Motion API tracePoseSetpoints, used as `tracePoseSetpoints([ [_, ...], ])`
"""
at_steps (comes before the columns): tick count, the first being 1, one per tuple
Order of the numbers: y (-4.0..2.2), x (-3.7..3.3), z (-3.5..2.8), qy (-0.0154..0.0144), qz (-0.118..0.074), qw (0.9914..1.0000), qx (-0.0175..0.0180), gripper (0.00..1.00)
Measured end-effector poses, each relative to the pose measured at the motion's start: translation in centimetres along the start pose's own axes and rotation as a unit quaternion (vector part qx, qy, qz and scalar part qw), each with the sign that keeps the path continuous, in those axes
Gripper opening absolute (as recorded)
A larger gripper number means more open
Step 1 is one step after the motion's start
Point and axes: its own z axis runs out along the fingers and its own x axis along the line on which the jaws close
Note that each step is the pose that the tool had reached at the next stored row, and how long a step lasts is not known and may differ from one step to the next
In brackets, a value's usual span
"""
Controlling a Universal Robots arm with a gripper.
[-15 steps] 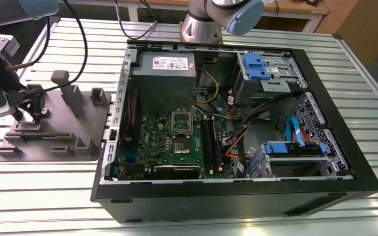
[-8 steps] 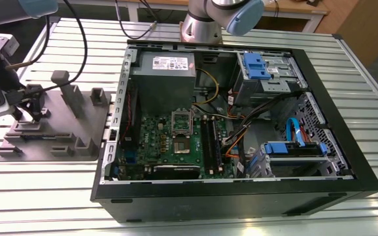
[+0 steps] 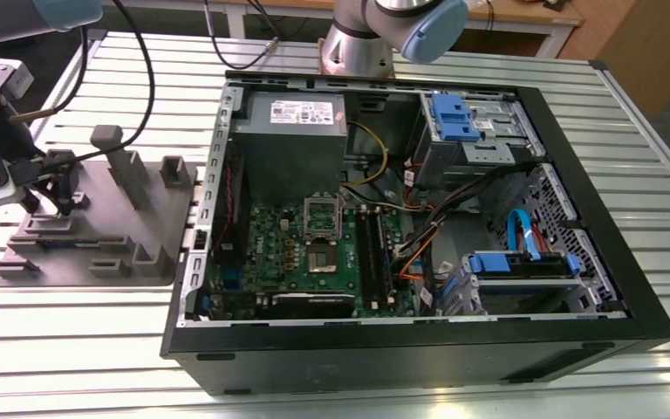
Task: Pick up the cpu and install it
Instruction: 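Pick up the cpu and move it towards the insertion slot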
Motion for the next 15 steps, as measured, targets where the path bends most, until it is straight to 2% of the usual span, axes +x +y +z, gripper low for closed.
tracePoseSetpoints([
  [4,0.0,0.0,-0.06,0.0001,0.0,1.0,0.0,0.47],
  [6,0.02,0.01,-0.42,0.0,0.0,1.0,0.0,0.47],
  [10,0.02,0.01,-0.45,0.0,0.0,1.0,0.0,0.47],
  [12,0.06,0.02,-1.53,0.0,0.0,1.0,0.0,0.47],
  [15,0.06,0.02,-1.57,0.0,0.0,1.0,0.0,0.47],
])
